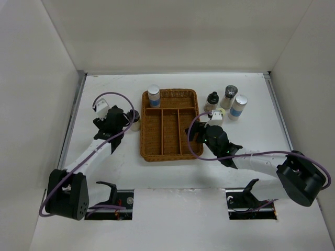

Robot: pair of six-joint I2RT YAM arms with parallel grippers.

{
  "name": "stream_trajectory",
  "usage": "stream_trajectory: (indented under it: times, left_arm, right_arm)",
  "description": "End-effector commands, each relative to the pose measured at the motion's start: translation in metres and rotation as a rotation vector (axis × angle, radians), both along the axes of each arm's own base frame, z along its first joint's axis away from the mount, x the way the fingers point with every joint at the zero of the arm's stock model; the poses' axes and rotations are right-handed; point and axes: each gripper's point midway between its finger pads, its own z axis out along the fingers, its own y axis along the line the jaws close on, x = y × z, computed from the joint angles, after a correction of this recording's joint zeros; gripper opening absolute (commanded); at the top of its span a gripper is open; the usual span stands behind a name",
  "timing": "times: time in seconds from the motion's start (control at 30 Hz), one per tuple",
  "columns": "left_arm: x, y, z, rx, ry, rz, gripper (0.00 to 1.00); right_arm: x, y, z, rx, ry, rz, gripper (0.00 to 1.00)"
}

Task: Organize the condiment bottles

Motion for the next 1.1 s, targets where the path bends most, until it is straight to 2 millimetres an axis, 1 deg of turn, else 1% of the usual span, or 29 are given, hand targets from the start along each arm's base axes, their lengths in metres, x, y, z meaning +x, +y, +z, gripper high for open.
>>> stream_trajectory:
  times: [0.0,0.1,0.2,0.27,0.33,0.4,0.5,0.6,0.7,0.77,0.83,0.87,0.9,0.93,1.0,1.07]
  left_arm:
    - [0.015,-0.005,0.004,-0.029,-0.050,-0.010,0.64]
    - [0.013,-0.003,-0.004,-0.024,-0.034,0.000,0.58]
    - [0.007,0.003,-0.006,-0.024,-0.033,0.016,0.42]
    - [0.001,0.006,-0.002,-0.026,-0.045,0.022,0.34]
    - [-0.006,0.009,0.010,-0.026,-0.075,0.029,0.32]
    - [-0.015,0.010,0.025,-0.017,-0.105,0.030,0.31]
    - [-0.030,0.012,0.056,-0.009,-0.158,0.013,0.31]
    - [-0.045,0.002,0.088,-0.029,-0.214,-0.040,0.31]
    - [-0.059,-0.016,0.116,-0.029,-0.221,-0.123,0.31]
    - [-0.067,-0.030,0.129,-0.026,-0.228,-0.184,0.31]
    - [-0.071,-0.044,0.141,-0.034,-0.240,-0.238,0.32]
    - [-0.071,-0.059,0.150,-0.045,-0.251,-0.286,0.32]
    - [-0.071,-0.069,0.155,-0.057,-0.260,-0.316,0.32]
    - [-0.069,-0.085,0.160,-0.073,-0.272,-0.354,0.32]
    - [-0.059,-0.119,0.171,-0.096,-0.316,-0.431,0.33]
    - [-0.046,-0.155,0.175,-0.112,-0.344,-0.502,0.34]
  right_arm:
    - [0.010,0.011,0.031,0.058,-0.077,0.002,0.82]
    - [0.009,0.012,0.027,0.058,-0.060,0.006,0.82]
    - [0.009,0.012,0.029,0.061,-0.069,0.004,0.82]
    - [0.009,0.013,0.026,0.060,-0.059,0.007,0.82]
    - [0.009,0.013,0.025,0.054,-0.058,0.008,0.82]
    - [0.010,0.012,0.028,0.060,-0.068,0.004,0.82]
    - [0.009,0.012,0.026,0.065,-0.059,0.003,0.82]
    - [0.008,0.009,0.033,0.074,-0.080,-0.006,0.82]
    - [0.010,0.003,0.034,0.087,-0.085,-0.028,0.82]
    - [0.010,0.001,0.037,0.093,-0.092,-0.034,0.82]
    - [0.011,-0.001,0.037,0.092,-0.094,-0.048,0.82]
    - [0.011,-0.002,0.036,0.089,-0.093,-0.052,0.82]
    - [0.011,-0.002,0.034,0.085,-0.090,-0.054,0.82]
    - [0.012,-0.002,0.034,0.083,-0.088,-0.054,0.82]
    - [0.012,-0.004,0.034,0.084,-0.093,-0.064,0.82]
    - [0.014,-0.009,0.032,0.076,-0.088,-0.087,0.82]
